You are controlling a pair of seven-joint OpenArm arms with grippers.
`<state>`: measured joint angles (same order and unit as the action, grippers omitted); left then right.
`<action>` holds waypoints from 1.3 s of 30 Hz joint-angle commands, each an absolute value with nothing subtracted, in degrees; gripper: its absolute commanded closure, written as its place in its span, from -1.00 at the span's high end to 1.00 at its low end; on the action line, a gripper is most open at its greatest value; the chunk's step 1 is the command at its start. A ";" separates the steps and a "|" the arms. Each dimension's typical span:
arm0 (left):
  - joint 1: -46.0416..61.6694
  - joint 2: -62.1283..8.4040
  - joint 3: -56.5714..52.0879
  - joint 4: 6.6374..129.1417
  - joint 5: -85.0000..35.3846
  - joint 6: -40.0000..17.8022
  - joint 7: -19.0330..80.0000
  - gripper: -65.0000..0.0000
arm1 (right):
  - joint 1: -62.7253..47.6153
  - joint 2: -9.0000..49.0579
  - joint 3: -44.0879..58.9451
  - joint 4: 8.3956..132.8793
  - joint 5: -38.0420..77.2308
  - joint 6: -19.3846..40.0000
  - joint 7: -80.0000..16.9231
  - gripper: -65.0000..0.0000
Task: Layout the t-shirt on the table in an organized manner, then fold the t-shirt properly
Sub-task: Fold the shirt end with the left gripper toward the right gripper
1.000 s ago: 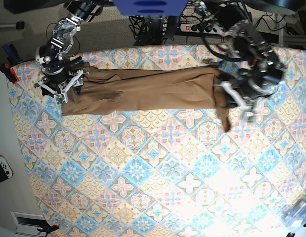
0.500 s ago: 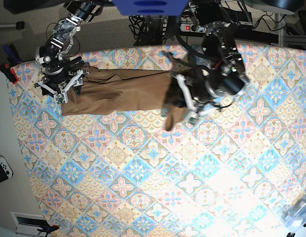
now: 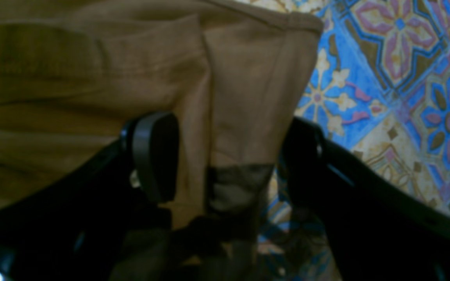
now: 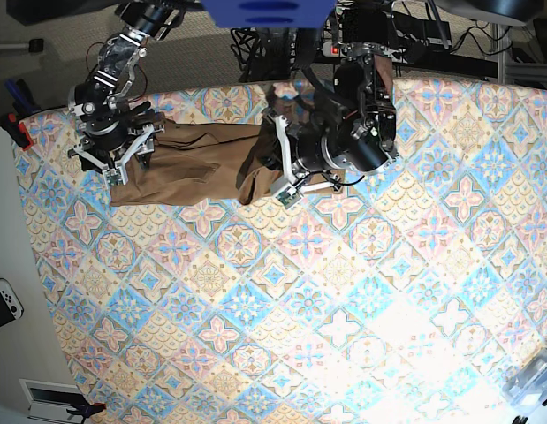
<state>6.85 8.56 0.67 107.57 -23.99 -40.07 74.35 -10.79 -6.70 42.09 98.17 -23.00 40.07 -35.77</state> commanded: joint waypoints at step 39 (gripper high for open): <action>6.11 6.99 -15.16 107.38 -24.75 -40.00 65.54 -1.00 | -10.42 -6.20 41.98 99.03 -22.73 40.00 -34.68 0.25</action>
